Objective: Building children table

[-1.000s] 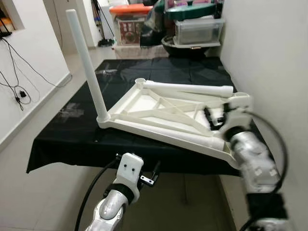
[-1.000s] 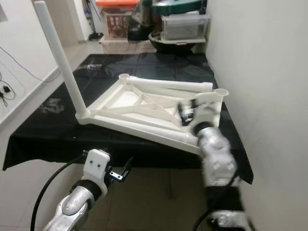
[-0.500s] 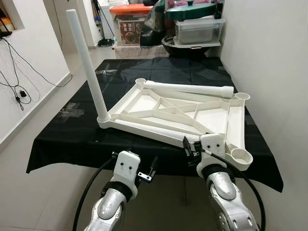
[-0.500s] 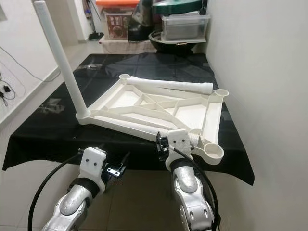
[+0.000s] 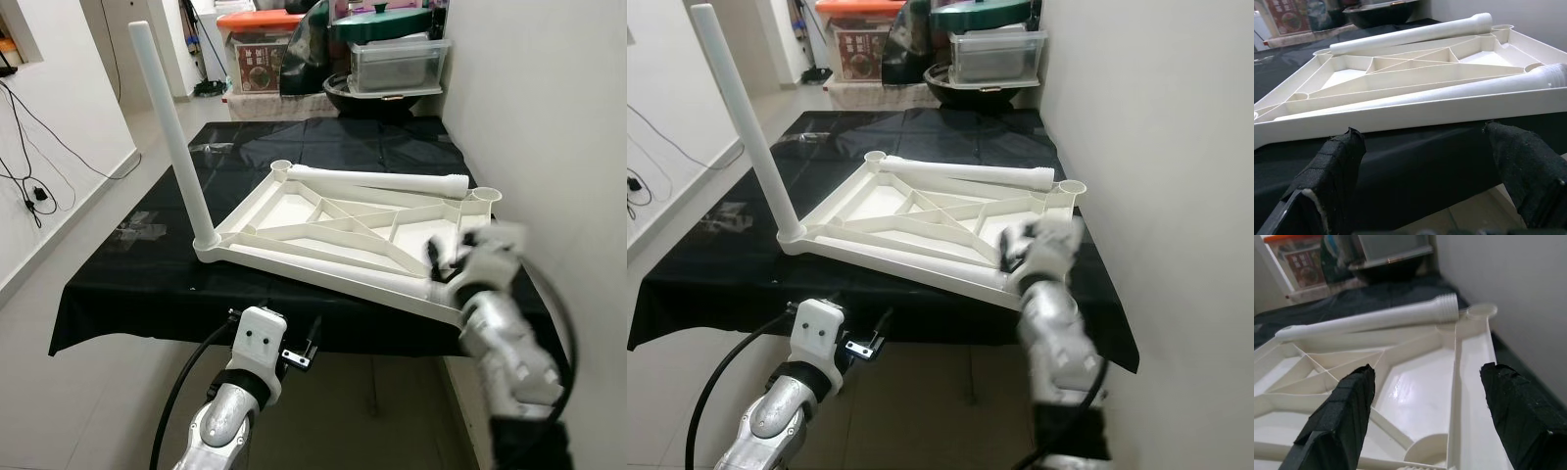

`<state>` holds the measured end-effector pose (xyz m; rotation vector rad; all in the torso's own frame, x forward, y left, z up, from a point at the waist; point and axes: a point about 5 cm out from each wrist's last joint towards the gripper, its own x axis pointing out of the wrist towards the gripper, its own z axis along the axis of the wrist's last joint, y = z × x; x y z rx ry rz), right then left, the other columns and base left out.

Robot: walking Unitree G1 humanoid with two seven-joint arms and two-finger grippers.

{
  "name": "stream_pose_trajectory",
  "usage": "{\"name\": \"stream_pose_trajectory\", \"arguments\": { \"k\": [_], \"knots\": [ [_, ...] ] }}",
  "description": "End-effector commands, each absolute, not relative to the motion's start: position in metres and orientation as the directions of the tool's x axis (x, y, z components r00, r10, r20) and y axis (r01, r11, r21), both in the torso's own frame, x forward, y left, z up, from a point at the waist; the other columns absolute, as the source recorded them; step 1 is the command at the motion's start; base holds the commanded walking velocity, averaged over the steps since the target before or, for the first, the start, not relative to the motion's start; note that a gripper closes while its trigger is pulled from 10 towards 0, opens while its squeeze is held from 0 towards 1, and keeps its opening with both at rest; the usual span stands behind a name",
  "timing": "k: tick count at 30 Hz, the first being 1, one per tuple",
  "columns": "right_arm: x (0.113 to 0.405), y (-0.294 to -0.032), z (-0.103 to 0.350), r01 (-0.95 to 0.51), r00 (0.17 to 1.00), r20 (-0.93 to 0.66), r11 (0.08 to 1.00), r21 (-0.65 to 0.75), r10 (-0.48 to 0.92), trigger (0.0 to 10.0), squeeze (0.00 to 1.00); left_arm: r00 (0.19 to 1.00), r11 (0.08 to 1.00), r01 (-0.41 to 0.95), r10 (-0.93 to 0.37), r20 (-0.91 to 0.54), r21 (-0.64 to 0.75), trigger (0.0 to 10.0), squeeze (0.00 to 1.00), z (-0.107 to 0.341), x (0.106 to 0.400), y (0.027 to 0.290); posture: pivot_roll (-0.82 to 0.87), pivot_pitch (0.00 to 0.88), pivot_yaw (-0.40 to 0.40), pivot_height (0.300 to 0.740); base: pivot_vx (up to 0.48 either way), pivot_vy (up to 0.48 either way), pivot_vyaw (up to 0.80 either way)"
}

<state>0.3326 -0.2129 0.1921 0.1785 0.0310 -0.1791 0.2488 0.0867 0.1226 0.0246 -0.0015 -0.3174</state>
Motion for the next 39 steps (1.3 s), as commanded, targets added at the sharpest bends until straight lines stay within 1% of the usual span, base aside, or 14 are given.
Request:
{"name": "stream_pose_trajectory", "arguments": {
  "k": [1,2,3,4,6,9,10,14,15,16,19,23,28,39],
  "knots": [
    [0.335,-0.215,0.185,0.166,0.984,-0.107,0.962,0.217,-0.145,10.0,0.00,0.949,0.949,0.316,-0.316,-0.005,0.018,10.0,0.00,0.123,0.247,0.088,-0.02,0.026,0.021,0.740,0.000,0.000,0.00],
    [0.339,-0.225,0.185,0.157,0.980,-0.154,0.960,0.232,-0.123,10.0,0.27,0.948,0.948,0.318,-0.318,-0.009,0.017,10.0,0.00,0.123,0.247,0.088,-0.02,0.030,0.023,0.740,0.000,0.000,0.00],
    [0.339,-0.225,0.185,0.157,0.980,-0.154,0.960,0.232,-0.123,10.0,0.27,0.948,0.948,0.318,-0.318,-0.009,0.017,10.0,0.00,0.123,0.247,0.088,-0.02,0.030,0.023,0.740,0.000,0.000,0.00],
    [0.341,-0.233,0.184,0.140,0.975,-0.202,0.964,0.224,-0.095,10.0,1.00,0.948,0.947,0.319,-0.319,-0.011,0.016,10.0,0.00,0.123,0.247,0.088,-0.02,0.030,0.023,0.740,0.000,0.000,0.00],
    [0.339,-0.244,0.178,0.049,0.943,-0.331,0.971,0.234,0.032,10.0,1.00,0.946,0.946,0.323,-0.322,-0.017,0.016,10.0,0.00,0.122,0.247,0.087,-0.02,0.033,0.026,0.740,0.000,0.000,0.00],
    [0.338,-0.250,0.177,0.028,0.923,-0.377,0.961,0.277,0.081,10.0,1.00,0.945,0.945,0.325,-0.325,-0.023,0.016,10.0,0.00,0.122,0.247,0.087,-0.02,0.033,0.026,0.740,0.000,0.000,0.00],
    [0.338,-0.254,0.178,0.028,0.915,-0.392,0.954,0.298,0.095,10.0,0.00,0.945,0.945,0.326,-0.326,-0.025,0.016,10.0,0.00,0.121,0.247,0.087,-0.02,0.033,0.026,0.740,0.000,0.000,0.00],
    [0.337,-0.263,0.178,0.027,0.895,-0.425,0.938,0.346,0.132,10.0,0.00,0.945,0.945,0.328,-0.327,-0.028,0.015,10.0,0.00,0.121,0.247,0.087,-0.02,0.033,0.025,0.740,0.000,0.000,0.00],
    [0.336,-0.265,0.179,0.000,0.881,-0.438,0.924,0.383,0.182,10.0,0.00,0.945,0.945,0.328,-0.327,-0.030,0.015,10.0,0.00,0.121,0.247,0.086,-0.02,0.030,0.021,0.740,0.000,0.000,0.00],
    [0.336,-0.265,0.179,0.000,0.881,-0.438,0.924,0.383,0.182,10.0,0.00,0.945,0.945,0.328,-0.327,-0.030,0.015,10.0,0.00,0.121,0.247,0.086,-0.02,0.030,0.021,0.740,0.000,0.000,0.00],
    [0.335,-0.262,0.180,-0.046,0.849,-0.445,0.877,0.478,0.287,10.0,0.00,0.944,0.945,0.328,-0.327,-0.037,0.014,10.0,0.00,0.119,0.247,0.086,-0.03,0.026,0.022,0.740,0.000,0.000,0.00],
    [0.335,-0.260,0.178,-0.050,0.829,-0.464,0.868,0.495,0.312,10.0,0.00,0.944,0.944,0.330,-0.329,-0.038,0.016,10.0,0.00,0.119,0.247,0.085,-0.03,0.022,0.021,0.740,0.000,0.000,0.00],
    [0.336,-0.249,0.171,-0.078,0.789,-0.483,0.842,0.533,0.379,10.0,0.00,0.944,0.944,0.329,-0.328,-0.038,0.017,10.0,0.00,0.119,0.247,0.085,-0.02,0.018,0.018,0.740,0.000,0.000,0.00],
    [0.337,-0.236,0.165,-0.108,0.743,-0.504,0.823,0.558,0.440,10.0,0.00,0.944,0.945,0.327,-0.327,-0.039,0.018,10.0,0.00,0.119,0.247,0.085,-0.02,0.022,0.012,0.740,0.000,0.000,0.00]
  ]
}}
